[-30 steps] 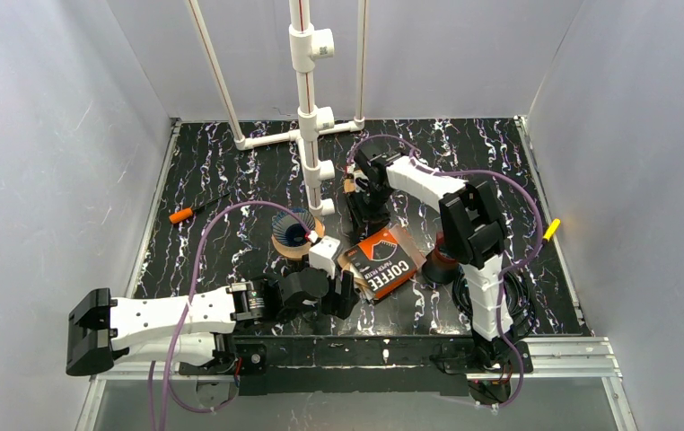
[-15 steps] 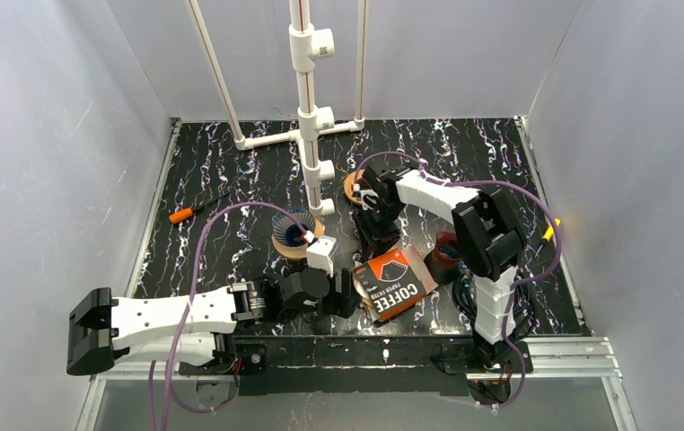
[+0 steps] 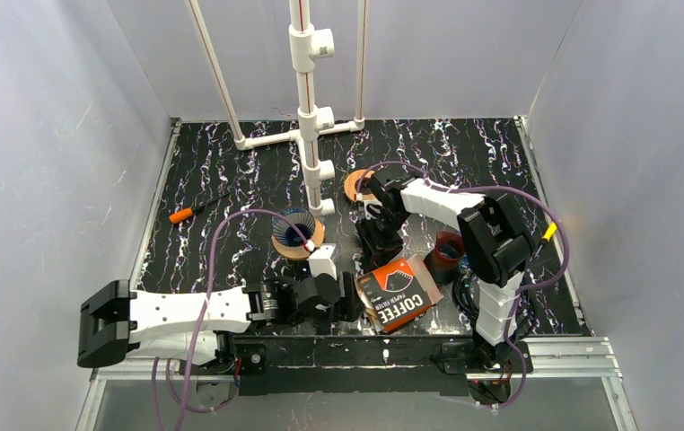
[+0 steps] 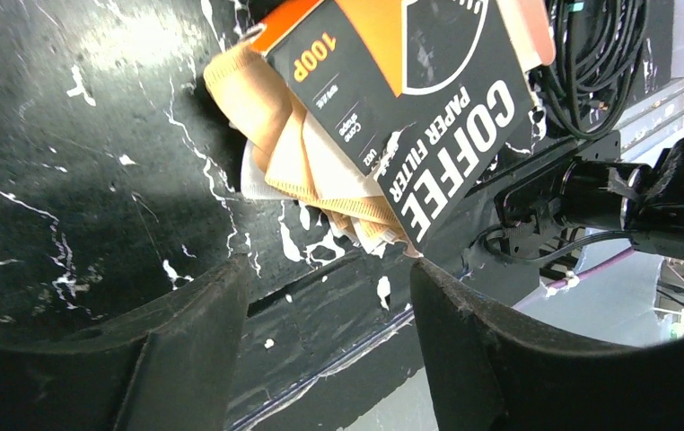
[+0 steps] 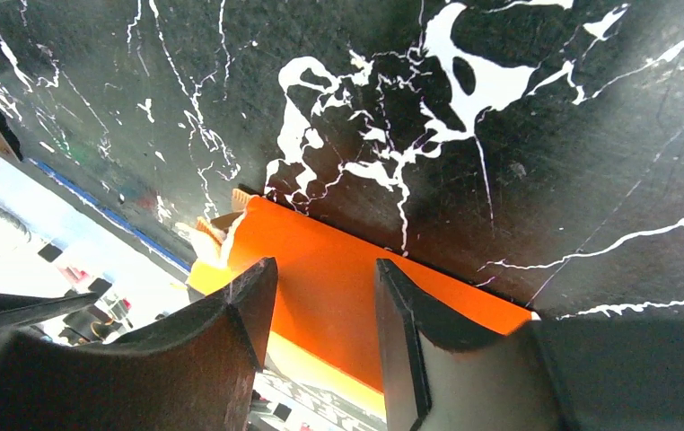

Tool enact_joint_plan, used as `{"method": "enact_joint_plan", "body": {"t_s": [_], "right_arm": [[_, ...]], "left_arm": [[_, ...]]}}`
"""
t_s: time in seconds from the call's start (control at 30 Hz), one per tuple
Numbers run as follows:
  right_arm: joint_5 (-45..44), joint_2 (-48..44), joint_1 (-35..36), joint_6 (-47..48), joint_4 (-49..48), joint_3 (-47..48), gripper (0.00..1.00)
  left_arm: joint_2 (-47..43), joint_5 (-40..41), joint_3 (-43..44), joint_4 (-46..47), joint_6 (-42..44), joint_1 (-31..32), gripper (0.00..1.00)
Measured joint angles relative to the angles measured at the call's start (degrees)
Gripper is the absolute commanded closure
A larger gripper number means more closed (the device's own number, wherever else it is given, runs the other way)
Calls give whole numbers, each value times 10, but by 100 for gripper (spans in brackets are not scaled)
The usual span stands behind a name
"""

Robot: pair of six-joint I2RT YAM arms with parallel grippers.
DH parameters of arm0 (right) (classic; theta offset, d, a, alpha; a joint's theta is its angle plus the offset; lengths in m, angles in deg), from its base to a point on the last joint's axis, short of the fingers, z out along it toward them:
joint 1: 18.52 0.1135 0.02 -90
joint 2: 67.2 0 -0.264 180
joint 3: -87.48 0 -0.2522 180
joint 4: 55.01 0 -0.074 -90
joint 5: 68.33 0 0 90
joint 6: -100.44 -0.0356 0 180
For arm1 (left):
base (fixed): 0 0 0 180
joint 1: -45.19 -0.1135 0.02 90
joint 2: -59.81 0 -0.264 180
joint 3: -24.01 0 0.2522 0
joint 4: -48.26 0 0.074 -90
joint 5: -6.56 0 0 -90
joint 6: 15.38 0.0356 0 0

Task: Place the coffee filter in the dripper
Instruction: Pick up the coffee filter from the coffee filter holder.

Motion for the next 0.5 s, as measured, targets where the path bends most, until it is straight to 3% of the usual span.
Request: {"method": "enact_joint_plan", "body": {"t_s": [0.17,0.5], "right_arm": [[0,-18,0,0,0,0,48],[0,-34,0,-2,0,-2,47]], "left_arm": [[37,-6,0,0,-52,15,46],[74,24,5,3,-116,35,46]]}}
